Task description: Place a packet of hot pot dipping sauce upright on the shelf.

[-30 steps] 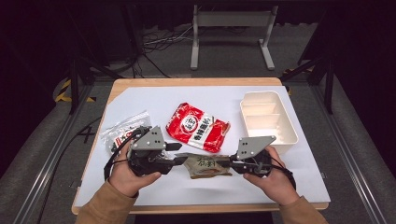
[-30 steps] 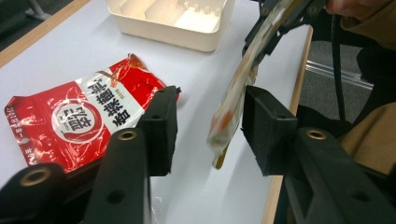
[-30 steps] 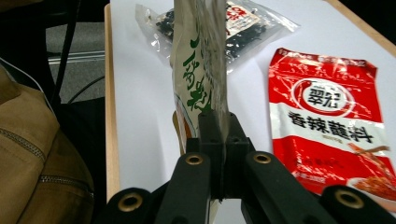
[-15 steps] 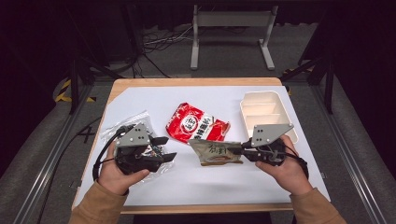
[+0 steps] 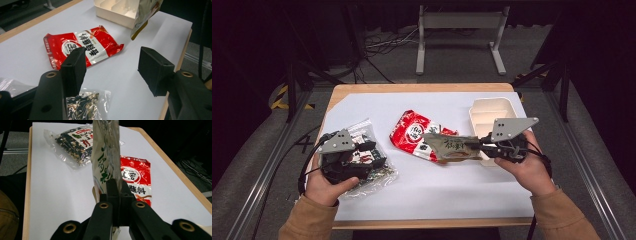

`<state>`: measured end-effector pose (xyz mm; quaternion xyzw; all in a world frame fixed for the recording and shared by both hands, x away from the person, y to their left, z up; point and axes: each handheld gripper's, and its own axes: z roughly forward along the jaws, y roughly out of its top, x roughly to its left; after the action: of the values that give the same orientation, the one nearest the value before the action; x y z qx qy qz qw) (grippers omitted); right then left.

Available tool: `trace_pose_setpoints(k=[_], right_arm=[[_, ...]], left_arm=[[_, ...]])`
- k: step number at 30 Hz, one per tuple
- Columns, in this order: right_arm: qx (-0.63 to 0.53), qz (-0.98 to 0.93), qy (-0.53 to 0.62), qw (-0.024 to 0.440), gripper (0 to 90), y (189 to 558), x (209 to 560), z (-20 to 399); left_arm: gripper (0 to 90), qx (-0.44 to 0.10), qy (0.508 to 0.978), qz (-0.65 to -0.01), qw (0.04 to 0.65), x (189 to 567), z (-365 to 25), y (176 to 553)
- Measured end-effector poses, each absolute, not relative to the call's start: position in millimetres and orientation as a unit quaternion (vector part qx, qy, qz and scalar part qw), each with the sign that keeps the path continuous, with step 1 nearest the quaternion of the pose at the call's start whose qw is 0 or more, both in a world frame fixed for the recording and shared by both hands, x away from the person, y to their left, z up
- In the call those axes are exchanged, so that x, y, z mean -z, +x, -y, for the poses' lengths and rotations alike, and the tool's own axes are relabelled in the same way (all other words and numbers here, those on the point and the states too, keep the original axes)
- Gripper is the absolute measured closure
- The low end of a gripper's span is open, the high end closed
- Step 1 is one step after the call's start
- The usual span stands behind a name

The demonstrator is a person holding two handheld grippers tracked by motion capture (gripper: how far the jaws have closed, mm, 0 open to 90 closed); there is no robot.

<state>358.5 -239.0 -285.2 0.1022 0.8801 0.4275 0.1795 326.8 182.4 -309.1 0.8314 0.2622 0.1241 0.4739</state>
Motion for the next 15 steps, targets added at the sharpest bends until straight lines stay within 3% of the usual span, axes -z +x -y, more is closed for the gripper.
trace_pose_setpoints(k=[15], right_arm=[[-0.429, -0.873, 0.122, 0.198, 90.0, 380, 272, 257]], left_arm=[[34.6, -0.153, 0.83, -0.281, 0.457, 321, -192, 341]])
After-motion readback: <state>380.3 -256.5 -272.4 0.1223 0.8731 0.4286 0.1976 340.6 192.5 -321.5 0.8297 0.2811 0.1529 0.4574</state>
